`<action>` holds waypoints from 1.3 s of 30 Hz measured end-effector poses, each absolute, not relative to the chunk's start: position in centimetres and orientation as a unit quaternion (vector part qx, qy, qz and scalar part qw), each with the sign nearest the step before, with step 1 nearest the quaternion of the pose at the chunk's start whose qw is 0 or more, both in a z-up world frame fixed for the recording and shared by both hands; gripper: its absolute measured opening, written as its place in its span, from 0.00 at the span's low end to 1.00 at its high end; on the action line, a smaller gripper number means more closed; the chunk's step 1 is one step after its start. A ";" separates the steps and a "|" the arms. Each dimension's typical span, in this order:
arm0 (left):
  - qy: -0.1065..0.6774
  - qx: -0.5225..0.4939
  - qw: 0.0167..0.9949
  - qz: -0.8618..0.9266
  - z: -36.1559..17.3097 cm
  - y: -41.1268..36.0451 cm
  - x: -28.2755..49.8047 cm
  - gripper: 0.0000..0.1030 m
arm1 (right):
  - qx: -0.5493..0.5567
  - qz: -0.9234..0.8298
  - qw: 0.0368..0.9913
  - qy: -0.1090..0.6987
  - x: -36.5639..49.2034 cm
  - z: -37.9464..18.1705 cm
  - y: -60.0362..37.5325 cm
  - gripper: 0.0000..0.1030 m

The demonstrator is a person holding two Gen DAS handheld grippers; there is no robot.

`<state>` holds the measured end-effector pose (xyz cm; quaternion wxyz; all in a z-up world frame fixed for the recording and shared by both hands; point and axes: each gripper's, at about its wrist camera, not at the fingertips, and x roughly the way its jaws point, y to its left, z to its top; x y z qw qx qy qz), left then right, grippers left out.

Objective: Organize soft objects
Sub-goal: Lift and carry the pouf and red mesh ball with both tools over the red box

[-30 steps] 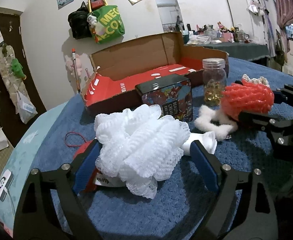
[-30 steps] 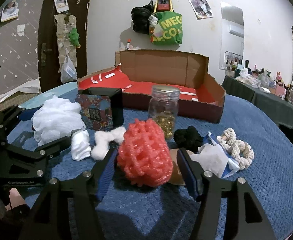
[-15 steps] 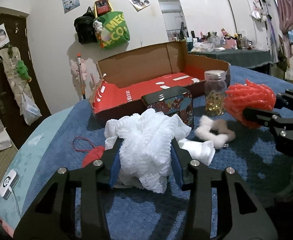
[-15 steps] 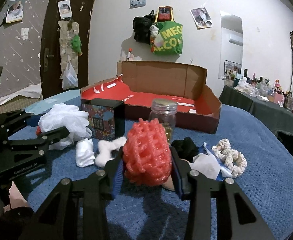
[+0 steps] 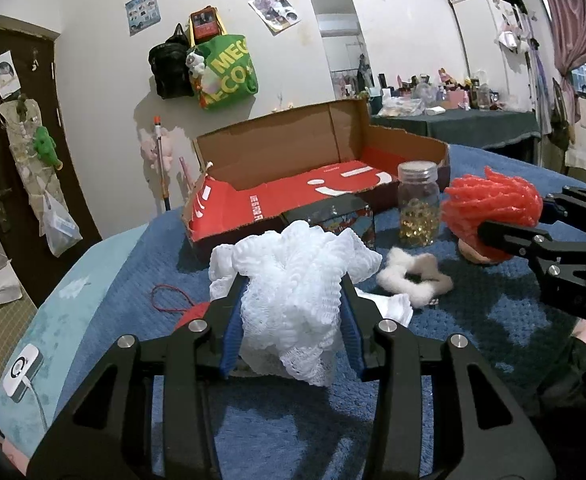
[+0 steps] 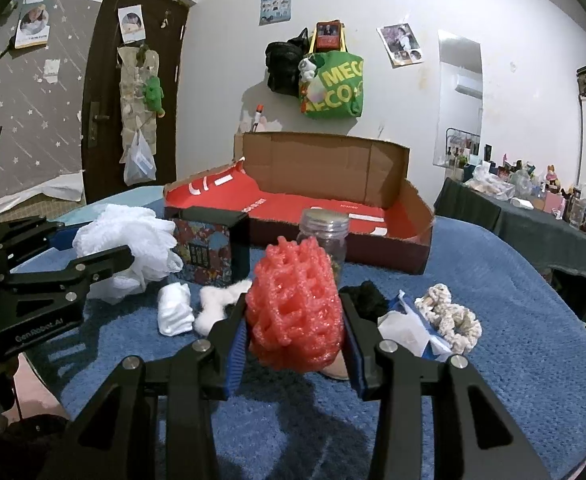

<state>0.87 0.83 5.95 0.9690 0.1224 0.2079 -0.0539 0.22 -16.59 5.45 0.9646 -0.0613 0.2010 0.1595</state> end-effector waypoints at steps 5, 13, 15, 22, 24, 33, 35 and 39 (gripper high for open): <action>0.197 0.119 0.972 -0.052 6.8 1.1 0.6 0.38 | -0.055 0.153 0.968 0.192 0.2 6.3 -17.4 0.42; 0.176 0.114 0.976 -0.050 8.6 1.3 0.6 0.38 | -0.051 0.143 0.973 0.175 0.8 8.3 -18.3 0.42; 0.171 0.112 0.978 -0.049 9.2 1.3 1.0 0.38 | -0.052 0.140 0.974 0.170 1.3 9.0 -18.5 0.42; 0.154 0.113 0.980 -0.055 11.5 1.6 3.3 0.38 | -0.058 0.142 0.975 0.160 4.1 11.5 -18.7 0.42; 0.156 0.112 0.979 -0.064 12.0 1.7 4.3 0.38 | -0.055 0.151 0.973 0.165 5.8 12.3 -18.7 0.42; 0.203 0.123 0.965 -0.111 13.5 1.7 11.9 0.38 | -0.046 0.182 0.954 0.233 15.2 13.9 -18.7 0.42; 0.223 0.119 0.960 -0.121 13.6 1.9 14.2 0.38 | -0.047 0.183 0.949 0.253 17.4 13.9 -18.7 0.42; 0.253 0.121 0.952 -0.125 13.5 2.1 17.8 0.38 | -0.064 0.181 0.938 0.287 21.4 13.4 -18.3 0.42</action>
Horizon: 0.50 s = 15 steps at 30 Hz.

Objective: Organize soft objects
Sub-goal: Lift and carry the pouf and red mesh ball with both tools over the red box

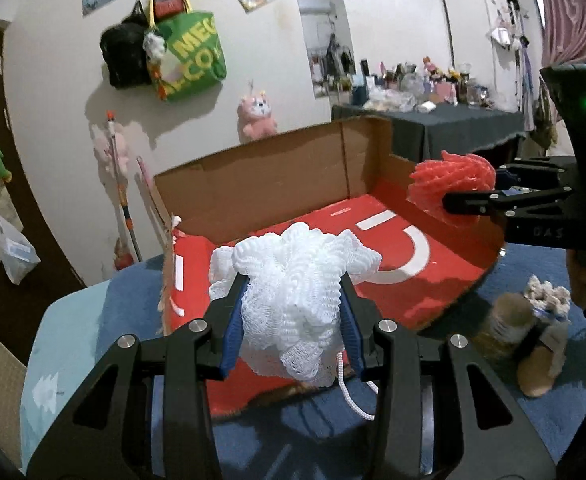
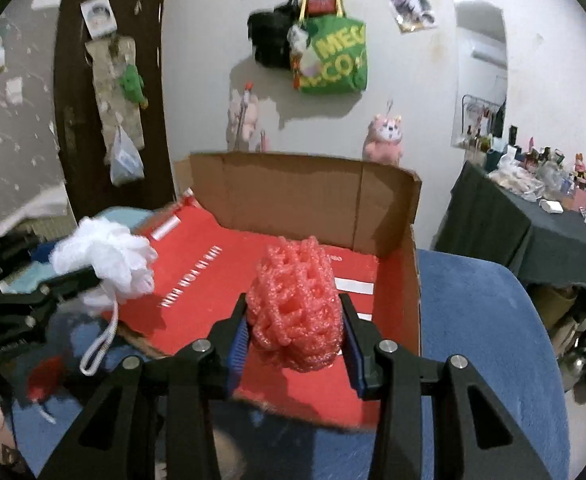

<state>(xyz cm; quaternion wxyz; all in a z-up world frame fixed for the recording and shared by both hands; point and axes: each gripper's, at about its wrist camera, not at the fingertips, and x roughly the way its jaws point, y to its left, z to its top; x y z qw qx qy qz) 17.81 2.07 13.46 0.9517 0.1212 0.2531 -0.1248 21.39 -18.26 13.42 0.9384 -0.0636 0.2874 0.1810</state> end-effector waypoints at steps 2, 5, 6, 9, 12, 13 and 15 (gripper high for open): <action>0.268 0.119 0.947 -0.127 13.5 2.2 19.6 0.38 | -0.077 0.177 0.934 0.301 23.2 13.2 -18.0 0.42; 0.284 0.118 0.943 -0.128 13.7 2.2 22.0 0.38 | -0.090 0.172 0.929 0.314 25.1 13.2 -17.7 0.42; 0.292 0.117 0.941 -0.128 13.6 2.2 22.9 0.38 | -0.092 0.174 0.926 0.324 26.0 13.2 -17.6 0.42; 0.306 0.115 0.936 -0.129 13.4 2.1 24.6 0.38 | -0.098 0.173 0.920 0.338 27.6 13.2 -17.2 0.42; 0.320 0.110 0.932 -0.134 13.0 2.0 25.7 0.38 | -0.100 0.175 0.912 0.358 29.2 12.8 -16.8 0.42; 0.325 0.111 0.929 -0.134 12.8 1.9 26.2 0.38 | -0.101 0.174 0.909 0.364 29.7 12.6 -16.6 0.42; 0.333 0.117 0.926 -0.130 12.5 1.7 27.3 0.38 | -0.100 0.171 0.903 0.382 31.2 12.1 -16.3 0.42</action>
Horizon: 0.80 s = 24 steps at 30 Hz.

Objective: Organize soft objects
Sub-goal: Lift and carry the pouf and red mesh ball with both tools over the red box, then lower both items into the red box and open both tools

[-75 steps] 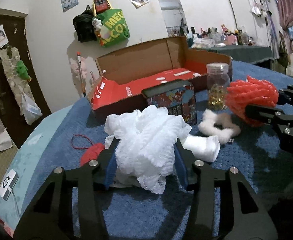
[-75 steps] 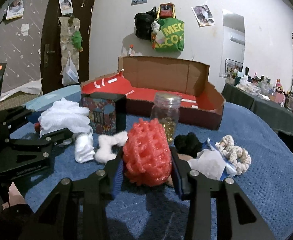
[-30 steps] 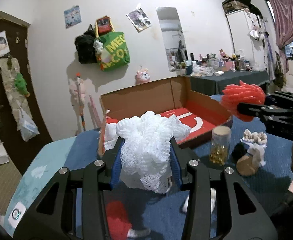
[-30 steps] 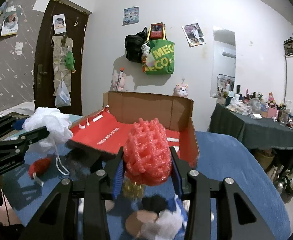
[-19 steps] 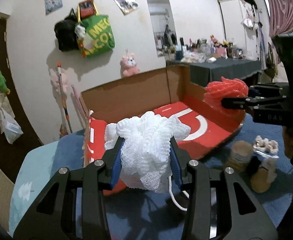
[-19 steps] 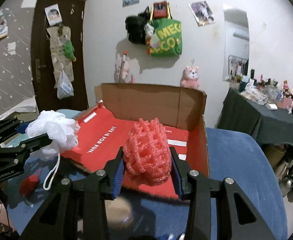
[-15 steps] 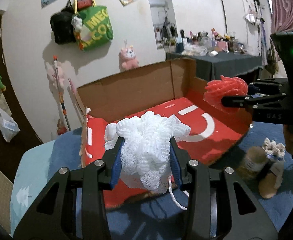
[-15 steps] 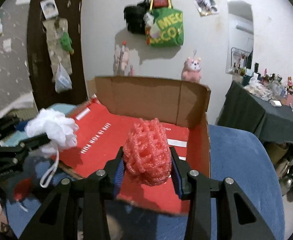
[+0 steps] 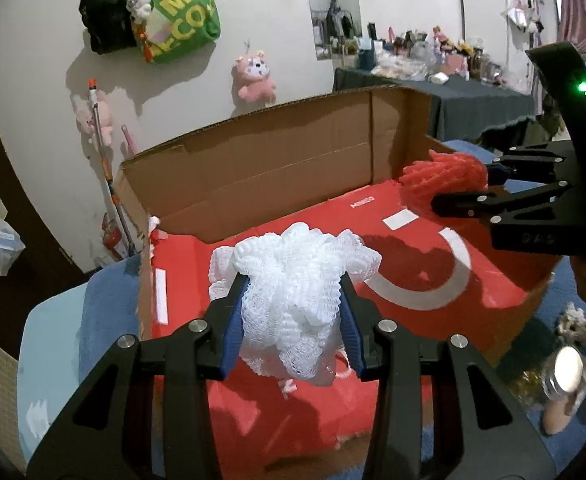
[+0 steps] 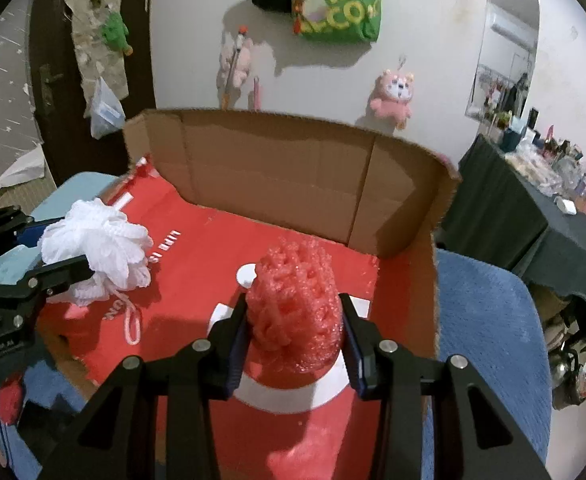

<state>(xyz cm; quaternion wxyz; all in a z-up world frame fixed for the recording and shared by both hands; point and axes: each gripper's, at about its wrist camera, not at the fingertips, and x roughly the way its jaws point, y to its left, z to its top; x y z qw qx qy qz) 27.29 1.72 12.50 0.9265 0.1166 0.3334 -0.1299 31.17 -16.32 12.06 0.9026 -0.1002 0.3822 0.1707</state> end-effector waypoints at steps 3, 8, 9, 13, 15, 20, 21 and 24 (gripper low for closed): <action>0.348 0.119 0.921 -0.131 12.2 1.3 29.3 0.38 | -0.091 0.170 0.894 0.404 33.1 11.4 -16.0 0.42; 0.372 0.110 0.910 -0.143 11.4 0.5 32.5 0.38 | -0.073 0.167 0.880 0.438 36.0 10.0 -15.4 0.42; 0.376 0.109 0.909 -0.144 11.2 0.4 32.9 0.38 | -0.069 0.166 0.877 0.445 36.6 9.7 -15.3 0.42; 0.395 0.099 0.901 -0.150 9.8 0.0 35.0 0.38 | -0.066 0.162 0.867 0.466 38.4 8.7 -14.7 0.42; 0.403 0.099 0.898 -0.149 9.2 -0.3 35.7 0.38 | -0.068 0.157 0.863 0.476 39.2 8.2 -14.6 0.42; 0.404 0.089 0.898 -0.152 8.6 -0.8 36.9 0.39 | -0.072 0.151 0.858 0.486 40.5 7.6 -14.3 0.42; 0.405 0.086 0.898 -0.152 8.6 -0.9 37.1 0.39 | -0.071 0.152 0.857 0.487 40.7 7.6 -14.3 0.42; 0.412 0.081 0.895 -0.152 8.5 -0.9 37.4 0.42 | -0.065 0.151 0.855 0.492 41.0 7.6 -14.4 0.43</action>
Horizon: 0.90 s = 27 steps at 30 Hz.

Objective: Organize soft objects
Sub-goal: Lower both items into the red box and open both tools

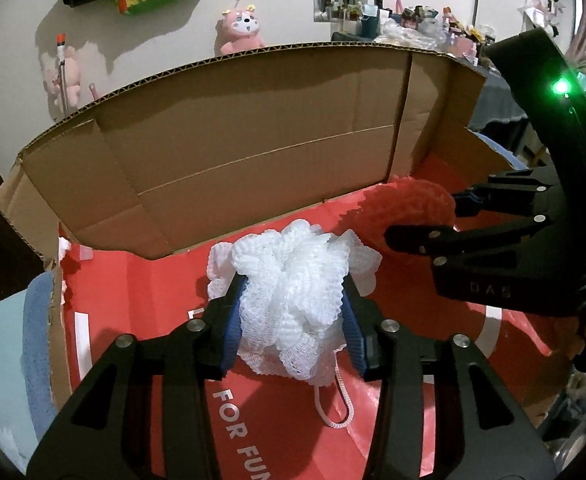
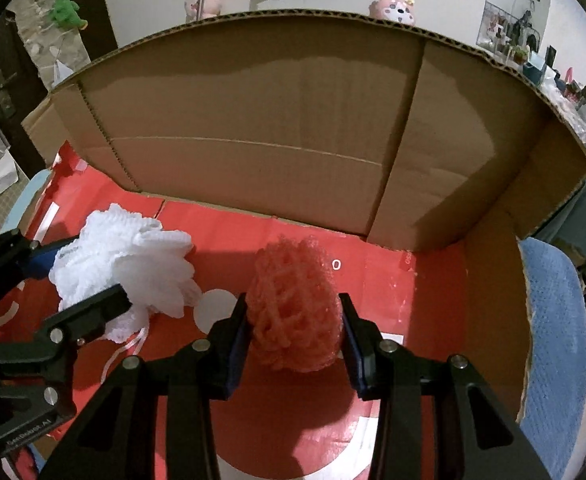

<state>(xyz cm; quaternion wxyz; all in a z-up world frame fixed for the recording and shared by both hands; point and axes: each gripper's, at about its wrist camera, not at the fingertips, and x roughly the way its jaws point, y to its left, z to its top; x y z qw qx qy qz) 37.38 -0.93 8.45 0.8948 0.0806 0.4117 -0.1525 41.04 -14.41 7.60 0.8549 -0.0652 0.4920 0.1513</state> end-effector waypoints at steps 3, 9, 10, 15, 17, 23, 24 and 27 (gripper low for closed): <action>0.413 0.082 0.894 -0.154 8.5 -1.0 37.3 0.45 | -0.060 0.152 0.853 0.495 41.3 7.5 -14.6 0.43; 0.417 0.090 0.891 -0.152 8.5 -1.0 37.4 0.54 | -0.058 0.156 0.849 0.502 41.3 7.4 -14.7 0.44; 0.417 0.091 0.891 -0.153 8.5 -1.0 37.4 0.56 | -0.056 0.157 0.848 0.504 41.5 7.4 -14.8 0.44; 0.418 0.097 0.890 -0.153 8.4 -1.2 37.2 0.64 | -0.056 0.157 0.844 0.510 41.4 7.2 -15.3 0.45; 0.416 0.100 0.890 -0.154 8.4 -1.2 37.1 0.67 | -0.056 0.158 0.844 0.510 41.6 7.2 -15.8 0.47; 0.414 0.094 0.893 -0.151 8.8 -1.0 36.9 0.74 | -0.053 0.154 0.843 0.512 41.8 7.4 -16.1 0.56; 0.412 0.093 0.894 -0.151 8.9 -0.9 36.9 0.74 | -0.054 0.153 0.844 0.510 41.0 7.5 -15.5 0.60; 0.409 0.087 0.896 -0.152 9.2 -0.7 36.7 0.74 | -0.054 0.149 0.847 0.507 41.0 7.9 -15.7 0.61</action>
